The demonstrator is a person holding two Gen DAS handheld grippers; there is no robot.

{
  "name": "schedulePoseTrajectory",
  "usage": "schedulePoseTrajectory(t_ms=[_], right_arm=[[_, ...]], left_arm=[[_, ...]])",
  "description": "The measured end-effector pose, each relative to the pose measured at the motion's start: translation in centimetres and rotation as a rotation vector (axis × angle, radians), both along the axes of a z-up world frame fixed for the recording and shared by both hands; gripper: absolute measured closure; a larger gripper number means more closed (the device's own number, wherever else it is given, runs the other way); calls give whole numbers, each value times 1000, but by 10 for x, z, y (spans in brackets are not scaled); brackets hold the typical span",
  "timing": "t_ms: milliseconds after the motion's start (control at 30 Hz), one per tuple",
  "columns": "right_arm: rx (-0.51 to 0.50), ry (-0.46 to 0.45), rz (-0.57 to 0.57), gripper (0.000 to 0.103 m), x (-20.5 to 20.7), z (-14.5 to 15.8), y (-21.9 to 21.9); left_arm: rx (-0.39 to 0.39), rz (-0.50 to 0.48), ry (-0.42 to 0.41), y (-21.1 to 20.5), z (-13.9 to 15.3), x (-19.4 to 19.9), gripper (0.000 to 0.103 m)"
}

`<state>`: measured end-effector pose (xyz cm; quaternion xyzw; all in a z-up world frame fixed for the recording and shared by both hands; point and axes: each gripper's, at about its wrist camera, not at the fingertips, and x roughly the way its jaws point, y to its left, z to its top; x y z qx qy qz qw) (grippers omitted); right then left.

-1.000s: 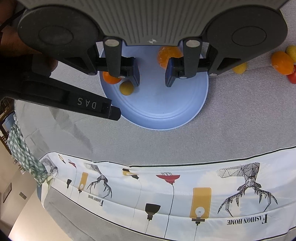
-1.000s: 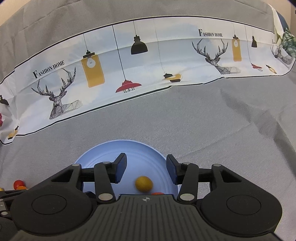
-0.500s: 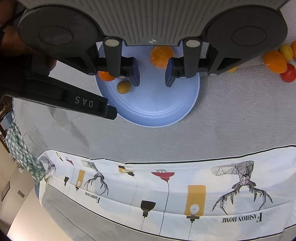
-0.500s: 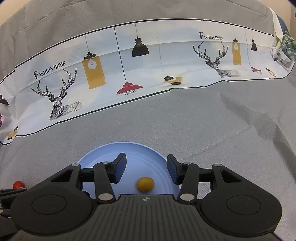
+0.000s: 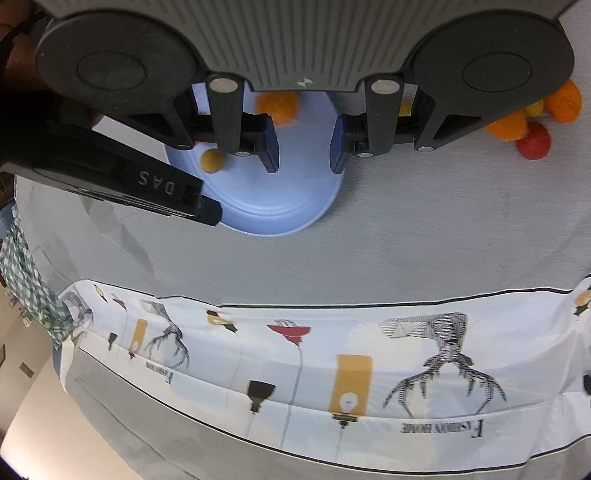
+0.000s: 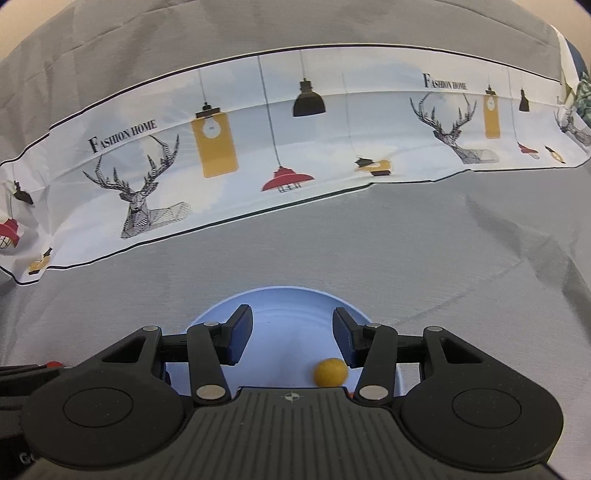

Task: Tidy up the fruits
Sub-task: 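Move both grippers to the fruit pile and grasp a yellow fruit with the right gripper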

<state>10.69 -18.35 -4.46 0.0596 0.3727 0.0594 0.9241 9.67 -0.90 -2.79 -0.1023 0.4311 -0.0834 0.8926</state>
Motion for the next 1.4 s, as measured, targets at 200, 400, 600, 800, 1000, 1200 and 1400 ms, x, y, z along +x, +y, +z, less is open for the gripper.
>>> schedulePoseTrajectory(t_ms=[200,400,600,800,1000,1200,1400], right_arm=[[11,-23,8,78,-1,1,12],[27,-38,49,85,-4,0,30],[70,13,179,84,-4,1,58],[36,63,339,84,-10,-6,104],[-36,129,428,70,-14,-26,144],[-121,150,417,64,-10,-40,162],[-160,176,408,65,-6,-46,166]], left_arm=[[-6,47,-7,24,5,-1,70],[-15,121,-8,58,11,-1,70],[-58,258,13,111,14,1,70],[-114,401,68,162,8,1,70],[-138,471,147,190,-5,-1,70],[-123,439,206,185,-21,2,69],[-111,414,231,174,-31,7,69]])
